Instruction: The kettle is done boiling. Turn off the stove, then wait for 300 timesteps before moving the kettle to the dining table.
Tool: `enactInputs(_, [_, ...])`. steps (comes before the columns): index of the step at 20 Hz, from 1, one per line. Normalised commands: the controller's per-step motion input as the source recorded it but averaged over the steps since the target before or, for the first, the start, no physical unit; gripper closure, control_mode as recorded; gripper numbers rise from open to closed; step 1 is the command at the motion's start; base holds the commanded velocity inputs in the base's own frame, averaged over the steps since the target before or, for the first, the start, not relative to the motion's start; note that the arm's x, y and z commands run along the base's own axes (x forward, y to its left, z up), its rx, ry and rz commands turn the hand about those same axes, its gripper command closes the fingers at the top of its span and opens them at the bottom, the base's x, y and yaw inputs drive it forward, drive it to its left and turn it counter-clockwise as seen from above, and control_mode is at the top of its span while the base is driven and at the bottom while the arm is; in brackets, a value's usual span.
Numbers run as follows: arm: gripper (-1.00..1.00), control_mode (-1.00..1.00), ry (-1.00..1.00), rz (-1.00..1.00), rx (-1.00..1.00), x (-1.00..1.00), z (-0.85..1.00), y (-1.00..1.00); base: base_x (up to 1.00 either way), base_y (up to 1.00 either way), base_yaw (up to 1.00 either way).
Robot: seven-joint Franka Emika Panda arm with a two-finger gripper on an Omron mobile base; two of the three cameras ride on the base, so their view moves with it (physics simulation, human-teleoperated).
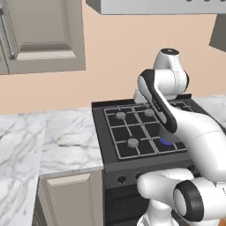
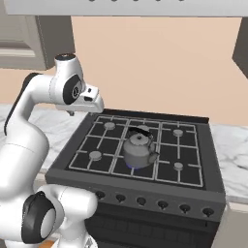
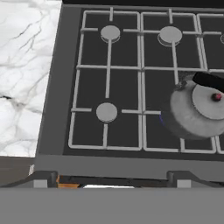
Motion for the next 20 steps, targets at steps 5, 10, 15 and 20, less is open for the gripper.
enactInputs(5, [-1.00, 1.00, 0.00, 0.00, 0.00, 0.00, 0.00, 0.00, 0.04, 0.50, 0.00])
enactInputs(10, [-1.00, 1.00, 0.00, 0.00, 0.00, 0.00, 0.00, 0.00, 0.03, 0.49, 0.00])
enactInputs(15, [-1.00, 1.00, 0.00, 0.00, 0.00, 0.00, 0.00, 0.00, 0.01, 0.45, 0.00])
enactInputs(20, [-1.00, 1.00, 0.00, 0.00, 0.00, 0.00, 0.00, 0.00, 0.01, 0.45, 0.00])
